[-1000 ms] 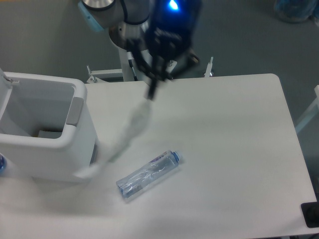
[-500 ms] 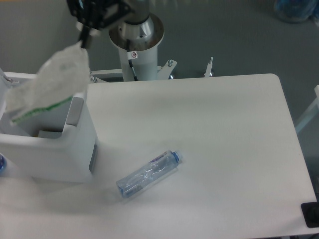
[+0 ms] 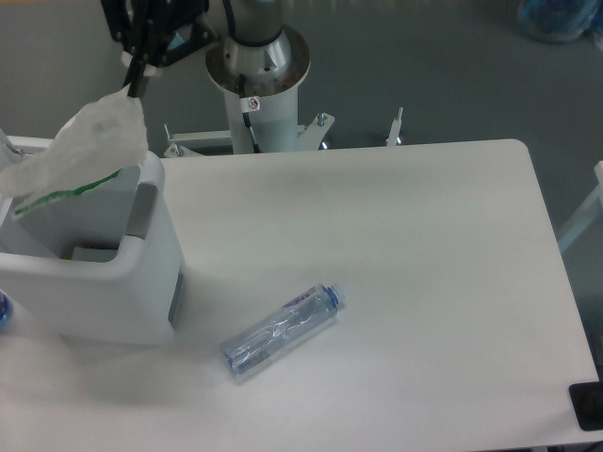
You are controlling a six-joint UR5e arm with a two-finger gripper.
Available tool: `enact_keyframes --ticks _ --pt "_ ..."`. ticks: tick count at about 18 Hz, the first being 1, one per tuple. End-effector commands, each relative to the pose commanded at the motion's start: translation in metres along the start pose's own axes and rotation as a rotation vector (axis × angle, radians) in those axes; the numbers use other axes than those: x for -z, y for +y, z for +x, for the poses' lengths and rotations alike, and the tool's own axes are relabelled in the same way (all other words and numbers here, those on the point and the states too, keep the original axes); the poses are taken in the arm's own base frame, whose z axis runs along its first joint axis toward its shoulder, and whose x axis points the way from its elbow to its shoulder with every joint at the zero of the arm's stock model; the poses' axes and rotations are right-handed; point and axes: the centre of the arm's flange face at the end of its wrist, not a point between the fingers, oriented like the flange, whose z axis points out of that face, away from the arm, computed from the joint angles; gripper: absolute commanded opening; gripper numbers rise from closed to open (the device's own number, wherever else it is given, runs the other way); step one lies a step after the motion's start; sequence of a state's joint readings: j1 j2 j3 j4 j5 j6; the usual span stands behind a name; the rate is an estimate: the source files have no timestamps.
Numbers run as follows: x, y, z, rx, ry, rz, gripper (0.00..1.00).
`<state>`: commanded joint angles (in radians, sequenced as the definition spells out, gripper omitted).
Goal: Place the trash in the trash can
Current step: 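Lift the bag and carry it over the white bin, then open the gripper to drop the bag into the bin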
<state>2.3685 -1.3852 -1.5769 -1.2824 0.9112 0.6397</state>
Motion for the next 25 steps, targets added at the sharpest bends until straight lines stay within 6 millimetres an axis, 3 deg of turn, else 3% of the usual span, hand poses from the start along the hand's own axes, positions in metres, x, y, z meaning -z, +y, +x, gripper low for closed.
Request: enact_keyframes --ticks 7,9,10,11,16,18,25 --pt "-0.029 0.014 0.005 -0.016 0.04 -0.031 0.0" --pt "-0.033 0.018 0.004 -0.038 0.041 -0.034 0.34" --pt "-0.035 0.019 0.003 -0.055 0.041 -0.036 0.56" --pt "-0.038 0.02 0.001 -0.067 0.043 -0.041 0.97" --pt "-0.038 0.024 -0.008 -0.083 -0.031 -0.084 1.0" --pt "-0.043 0.019 -0.023 -0.098 -0.081 -0.09 1.0" --pt "-0.028 0.03 -0.12 -0.012 -0.212 -0.111 1.0"
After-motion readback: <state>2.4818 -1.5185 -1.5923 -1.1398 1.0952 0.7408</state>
